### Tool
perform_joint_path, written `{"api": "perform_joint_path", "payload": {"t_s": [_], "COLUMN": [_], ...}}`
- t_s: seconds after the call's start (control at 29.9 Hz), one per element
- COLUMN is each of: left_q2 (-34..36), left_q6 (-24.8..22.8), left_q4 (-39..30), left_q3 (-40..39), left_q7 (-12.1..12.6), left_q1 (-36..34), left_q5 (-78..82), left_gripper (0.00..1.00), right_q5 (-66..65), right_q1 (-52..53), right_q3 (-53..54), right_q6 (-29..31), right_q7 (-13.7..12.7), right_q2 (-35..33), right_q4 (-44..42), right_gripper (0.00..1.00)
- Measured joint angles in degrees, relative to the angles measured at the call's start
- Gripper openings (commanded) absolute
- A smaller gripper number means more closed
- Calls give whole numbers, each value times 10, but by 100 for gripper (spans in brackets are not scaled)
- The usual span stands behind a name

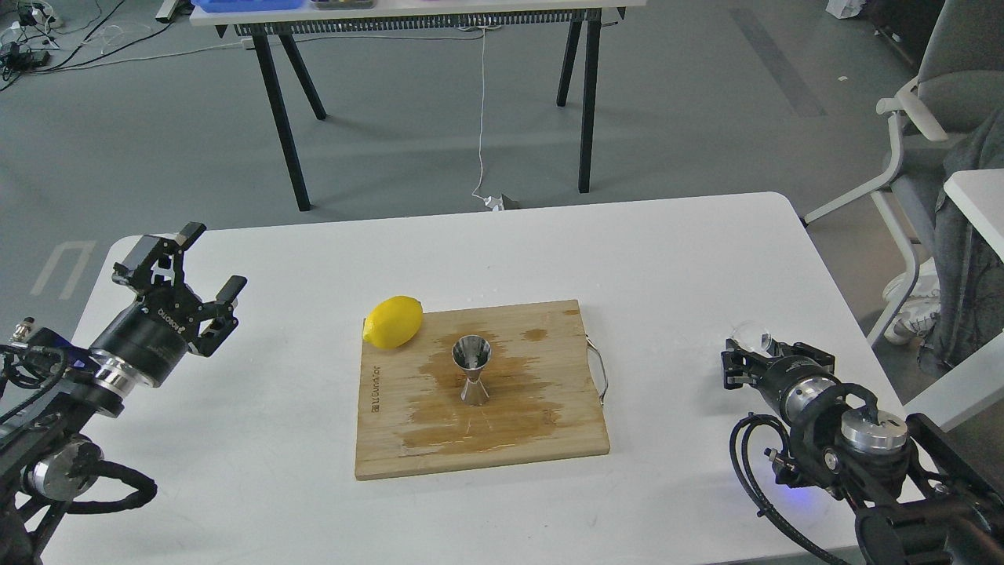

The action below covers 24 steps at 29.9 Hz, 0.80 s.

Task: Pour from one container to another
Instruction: 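Lower the glass onto the table with the right gripper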

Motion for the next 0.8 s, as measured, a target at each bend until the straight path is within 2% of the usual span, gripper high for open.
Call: {"api": "perform_joint_path", "payload": {"t_s": [0.8], "left_q2": [-5], "left_q6": [3], "left_q4": [0], "left_q3": [1], "left_q7": [0], "left_q1": [0], "left_q5": [0], "left_gripper": [99], "right_q5": [0], "right_q1": [0], "right_q3": [1], "right_q6": [1], "right_q7": [0], "right_q2": [2], "right_q4": [-1], "right_gripper": [97]}}
